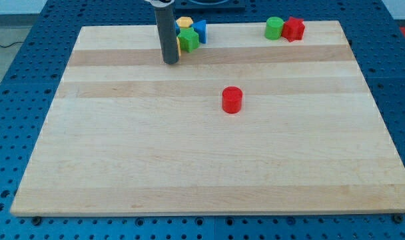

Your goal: Place the red circle to the right of the green star

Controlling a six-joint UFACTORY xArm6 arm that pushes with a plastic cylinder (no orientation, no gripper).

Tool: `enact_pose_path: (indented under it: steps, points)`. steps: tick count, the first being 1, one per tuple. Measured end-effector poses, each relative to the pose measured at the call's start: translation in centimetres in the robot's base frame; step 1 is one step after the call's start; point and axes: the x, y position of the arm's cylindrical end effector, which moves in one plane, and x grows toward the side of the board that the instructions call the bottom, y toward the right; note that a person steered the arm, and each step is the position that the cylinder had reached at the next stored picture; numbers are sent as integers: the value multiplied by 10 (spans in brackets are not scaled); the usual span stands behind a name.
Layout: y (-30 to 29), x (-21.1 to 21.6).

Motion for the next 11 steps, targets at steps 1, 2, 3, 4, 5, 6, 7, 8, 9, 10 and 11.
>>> enact_pose_path:
  steps: [1,2,3,4,5,6,7,8,9,10,11]
  points:
    - [0,-6]
    - [0,-17]
    - [0,-10]
    - [-1,11]
    - [-1,68]
    - [13,138]
    - [65,189]
    - [132,196]
    - [174,184]
    - [175,160]
    - [134,132]
